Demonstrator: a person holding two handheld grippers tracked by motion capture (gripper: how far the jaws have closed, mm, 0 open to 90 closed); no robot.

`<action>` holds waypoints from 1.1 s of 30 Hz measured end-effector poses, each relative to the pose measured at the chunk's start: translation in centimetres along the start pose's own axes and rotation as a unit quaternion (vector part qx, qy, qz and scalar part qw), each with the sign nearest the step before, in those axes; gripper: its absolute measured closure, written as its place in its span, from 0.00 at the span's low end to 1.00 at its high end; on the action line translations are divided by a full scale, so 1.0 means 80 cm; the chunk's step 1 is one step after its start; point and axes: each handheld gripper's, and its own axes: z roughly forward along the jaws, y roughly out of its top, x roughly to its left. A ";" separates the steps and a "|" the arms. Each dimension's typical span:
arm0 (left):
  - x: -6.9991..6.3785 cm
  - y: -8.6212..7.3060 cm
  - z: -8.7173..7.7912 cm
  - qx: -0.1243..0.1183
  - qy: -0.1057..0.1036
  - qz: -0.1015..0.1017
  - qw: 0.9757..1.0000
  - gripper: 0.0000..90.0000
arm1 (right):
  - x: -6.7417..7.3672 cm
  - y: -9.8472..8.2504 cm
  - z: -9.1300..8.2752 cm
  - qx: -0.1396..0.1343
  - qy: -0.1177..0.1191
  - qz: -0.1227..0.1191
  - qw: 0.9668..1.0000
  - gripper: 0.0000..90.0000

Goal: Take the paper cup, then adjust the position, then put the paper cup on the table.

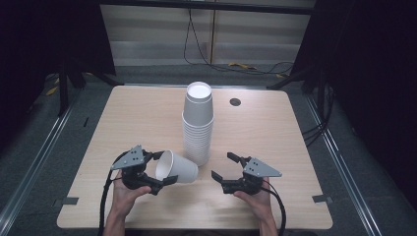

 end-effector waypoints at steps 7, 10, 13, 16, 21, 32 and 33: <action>0.012 0.001 -0.018 0.005 0.034 -0.007 0.999 0.10 | 0.002 -0.009 -0.002 -0.006 -0.042 -0.008 0.999 0.14; 0.019 0.001 -0.025 0.016 0.053 -0.006 0.998 0.10 | 0.002 -0.009 -0.002 -0.011 -0.054 -0.009 0.998 0.14; 0.026 0.003 -0.032 0.023 0.066 -0.018 0.997 0.10 | 0.001 -0.010 -0.002 -0.006 -0.064 -0.006 0.998 0.14; 0.035 0.006 -0.037 0.034 0.085 -0.023 0.996 0.10 | 0.001 -0.013 0.000 0.002 -0.074 -0.007 0.997 0.14; 0.046 0.012 -0.040 0.042 0.109 -0.033 0.993 0.10 | 0.001 -0.021 0.000 -0.015 -0.087 -0.006 0.996 0.15; 0.066 0.042 -0.033 0.086 0.160 -0.025 0.983 0.10 | -0.006 -0.030 -0.014 -0.044 -0.120 0.008 0.992 0.14; 0.068 0.044 -0.033 0.089 0.161 -0.027 0.983 0.10 | -0.004 -0.030 -0.015 -0.047 -0.122 0.003 0.991 0.14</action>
